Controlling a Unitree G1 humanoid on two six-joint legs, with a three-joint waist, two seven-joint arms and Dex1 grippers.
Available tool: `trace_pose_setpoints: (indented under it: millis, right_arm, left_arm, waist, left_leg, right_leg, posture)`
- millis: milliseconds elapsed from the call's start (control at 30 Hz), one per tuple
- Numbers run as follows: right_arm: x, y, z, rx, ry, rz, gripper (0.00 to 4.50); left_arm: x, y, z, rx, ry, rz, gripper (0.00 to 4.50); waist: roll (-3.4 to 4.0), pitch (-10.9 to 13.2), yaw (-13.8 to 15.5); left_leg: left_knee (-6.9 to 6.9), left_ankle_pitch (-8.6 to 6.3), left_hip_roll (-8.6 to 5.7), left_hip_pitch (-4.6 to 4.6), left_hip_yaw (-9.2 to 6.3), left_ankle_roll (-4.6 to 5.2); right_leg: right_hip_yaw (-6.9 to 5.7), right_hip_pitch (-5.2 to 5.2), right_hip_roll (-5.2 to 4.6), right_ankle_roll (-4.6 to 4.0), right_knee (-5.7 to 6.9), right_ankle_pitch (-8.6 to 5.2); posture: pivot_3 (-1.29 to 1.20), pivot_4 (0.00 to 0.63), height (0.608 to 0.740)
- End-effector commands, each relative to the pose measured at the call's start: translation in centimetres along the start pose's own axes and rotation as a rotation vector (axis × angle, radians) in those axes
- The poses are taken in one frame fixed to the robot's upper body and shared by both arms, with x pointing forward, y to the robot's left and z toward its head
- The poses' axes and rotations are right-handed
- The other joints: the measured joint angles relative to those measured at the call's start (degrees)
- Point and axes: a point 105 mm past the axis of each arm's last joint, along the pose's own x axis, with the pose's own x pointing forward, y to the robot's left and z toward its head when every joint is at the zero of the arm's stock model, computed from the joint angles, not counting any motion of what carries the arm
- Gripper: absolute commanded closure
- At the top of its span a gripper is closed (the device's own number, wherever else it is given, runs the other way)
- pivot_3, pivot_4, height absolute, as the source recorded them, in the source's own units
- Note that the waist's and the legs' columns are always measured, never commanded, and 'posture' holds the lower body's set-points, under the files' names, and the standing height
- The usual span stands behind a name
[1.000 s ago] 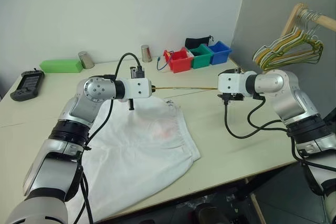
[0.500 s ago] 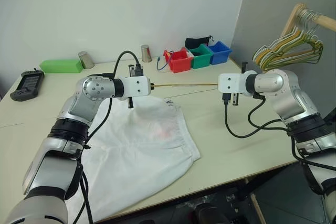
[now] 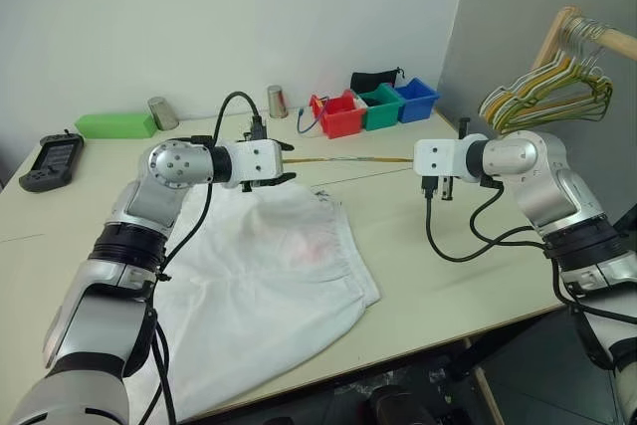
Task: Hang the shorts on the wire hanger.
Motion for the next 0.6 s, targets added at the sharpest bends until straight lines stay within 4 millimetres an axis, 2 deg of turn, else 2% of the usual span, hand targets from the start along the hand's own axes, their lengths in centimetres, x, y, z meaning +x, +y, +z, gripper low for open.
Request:
trace_pose_setpoints:
  millis: [33,200,433,533,600]
  right_arm:
    - [-0.3,0.0,-0.2,0.038,-0.013,-0.008,4.5]
    - [-0.1,1.0,-1.4,0.102,0.008,0.026,4.5]
    - [-0.5,1.8,-3.4,0.208,0.038,0.083,4.5]
    - [-1.9,4.5,-6.5,0.385,0.094,0.216,4.5]
    - [-3.6,7.2,-8.3,0.545,0.126,0.343,4.5]
  left_arm:
    - [-2.6,2.9,2.5,-0.059,-0.12,0.099,1.16]
    - [-3.4,2.4,3.3,-0.136,-0.159,0.088,0.07]
    - [-4.4,0.9,3.8,-0.21,-0.164,0.063,0.02]
    - [-5.5,0.8,3.0,-0.394,-0.164,0.162,0.02]
    - [-5.9,-1.4,2.7,-0.536,-0.162,0.162,0.02]
  waist:
    - [0.0,0.0,0.0]
    - [0.0,0.0,0.1]
    - [0.0,0.0,0.1]
    - [0.0,0.0,0.4]
    - [0.01,0.0,1.0]
  left_leg:
    - [0.01,0.0,0.0,-0.01,-0.01,0.0]
    - [0.01,0.0,0.0,0.01,-0.02,0.0]
    - [0.02,0.0,0.0,0.04,-0.04,0.0]
    - [0.02,0.0,0.0,0.04,-0.05,0.0]
    - [0.02,0.0,0.02,0.06,-0.1,0.01]
  right_leg:
    - [-0.01,0.0,0.0,0.0,0.0,0.0]
    - [0.0,0.01,-0.01,0.0,0.01,0.0]
    - [0.0,0.04,0.0,0.0,0.04,0.0]
    - [-0.01,0.05,0.0,0.0,0.03,0.0]
    - [-0.01,0.1,0.0,0.0,-0.01,-0.01]
  posture:
    - [-0.1,0.0,0.74]
    - [-0.09,0.0,0.74]
    - [-0.06,0.002,0.74]
    - [-0.06,0.006,0.74]
    - [-0.06,0.007,0.74]
